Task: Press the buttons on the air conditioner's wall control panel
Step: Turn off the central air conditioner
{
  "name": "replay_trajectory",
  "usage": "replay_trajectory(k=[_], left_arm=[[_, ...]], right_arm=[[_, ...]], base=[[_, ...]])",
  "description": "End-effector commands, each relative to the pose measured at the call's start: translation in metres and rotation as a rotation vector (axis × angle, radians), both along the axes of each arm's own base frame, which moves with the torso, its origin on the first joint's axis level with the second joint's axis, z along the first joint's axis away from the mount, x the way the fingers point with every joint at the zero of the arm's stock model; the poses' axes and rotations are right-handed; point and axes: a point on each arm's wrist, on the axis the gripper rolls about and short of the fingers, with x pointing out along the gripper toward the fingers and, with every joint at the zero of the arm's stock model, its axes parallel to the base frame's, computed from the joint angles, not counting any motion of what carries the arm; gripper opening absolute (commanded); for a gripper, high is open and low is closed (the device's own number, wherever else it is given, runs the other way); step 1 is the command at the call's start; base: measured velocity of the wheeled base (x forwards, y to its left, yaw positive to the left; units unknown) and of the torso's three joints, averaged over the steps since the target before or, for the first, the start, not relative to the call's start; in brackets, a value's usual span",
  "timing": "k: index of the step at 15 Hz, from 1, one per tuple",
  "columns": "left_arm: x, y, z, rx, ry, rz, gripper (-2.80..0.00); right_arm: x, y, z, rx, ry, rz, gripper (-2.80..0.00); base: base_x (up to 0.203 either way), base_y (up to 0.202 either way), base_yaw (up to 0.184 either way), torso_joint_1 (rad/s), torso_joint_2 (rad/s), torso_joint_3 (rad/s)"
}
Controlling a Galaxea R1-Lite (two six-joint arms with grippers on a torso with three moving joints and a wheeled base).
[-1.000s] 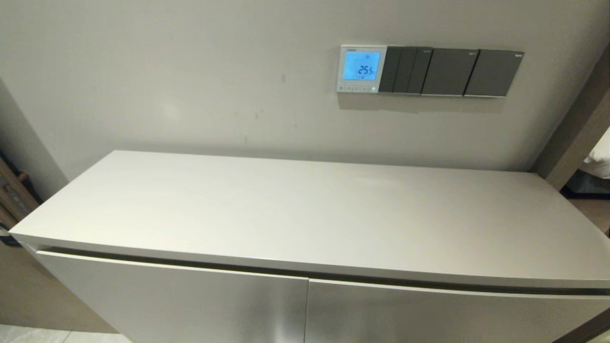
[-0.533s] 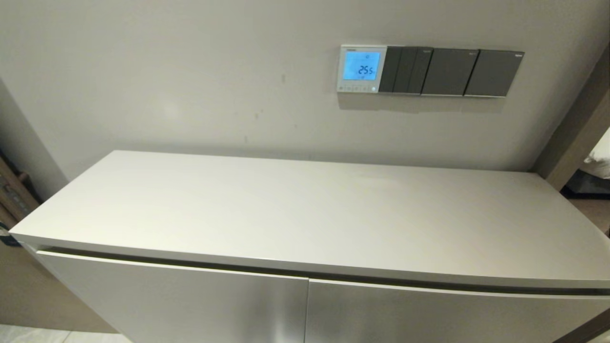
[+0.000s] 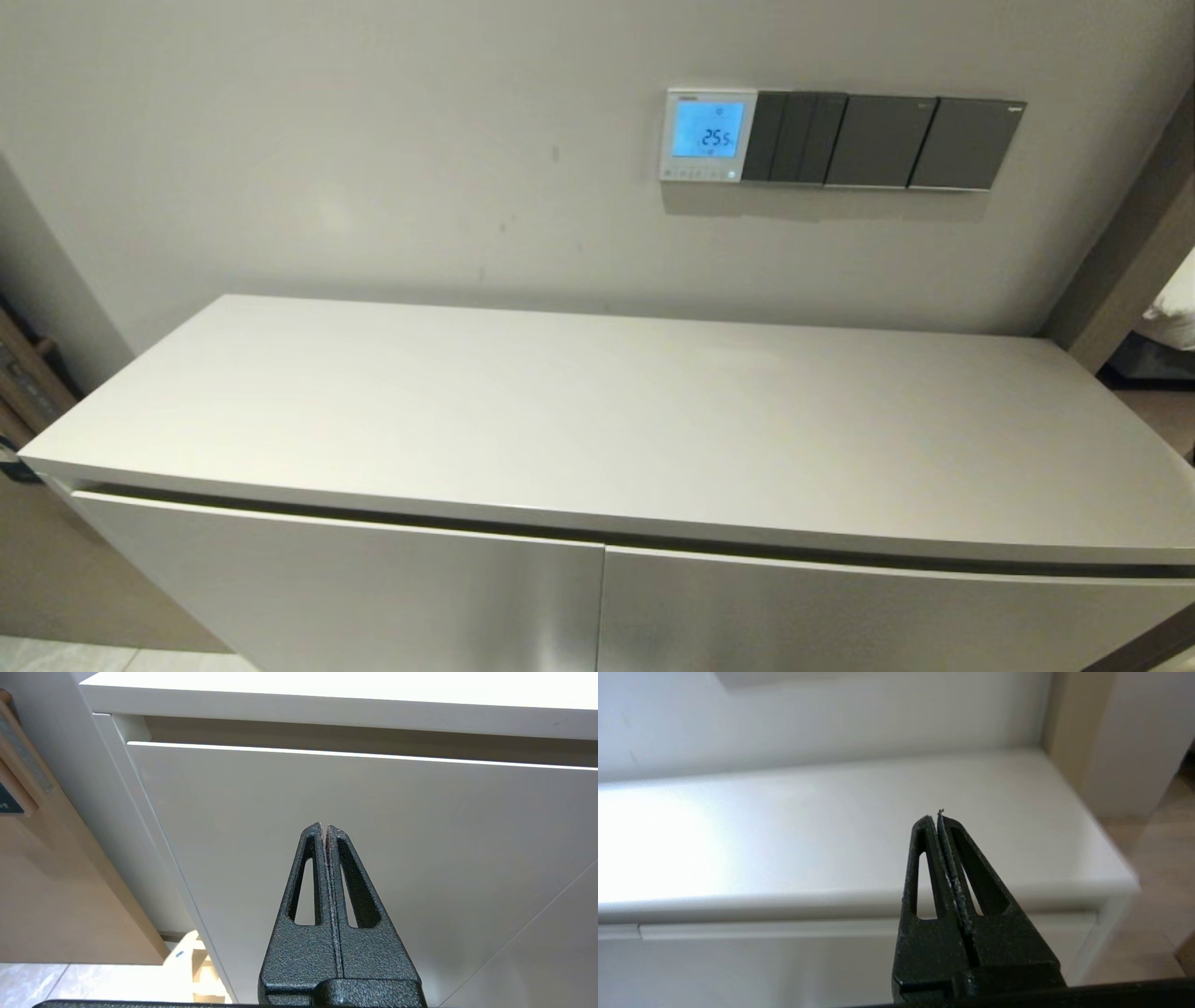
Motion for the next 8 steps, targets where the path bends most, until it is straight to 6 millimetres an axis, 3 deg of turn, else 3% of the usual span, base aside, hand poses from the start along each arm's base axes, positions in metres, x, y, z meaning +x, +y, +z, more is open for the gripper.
replay_trajectory(k=[1, 5, 8], left_arm=[[0.0, 0.0, 0.0, 0.0, 0.001, 0.0, -2.8], [0.0, 0.0, 0.0, 0.0, 0.002, 0.0, -2.8], [0.0, 0.0, 0.0, 0.0, 0.0, 0.0, -2.8]], right_arm=[[0.053, 0.0, 0.029, 0.001, 0.119, 0.001, -2.8], [0.148, 0.002, 0.05, 0.06, 0.227, 0.019, -2.8], [0.219, 0.016, 0.062, 0.113, 0.253, 0.076, -2.8]], base=[[0.0, 0.0, 0.0, 0.0, 0.0, 0.0], [0.0, 0.0, 0.0, 0.0, 0.0, 0.0], [0.0, 0.0, 0.0, 0.0, 0.0, 0.0]])
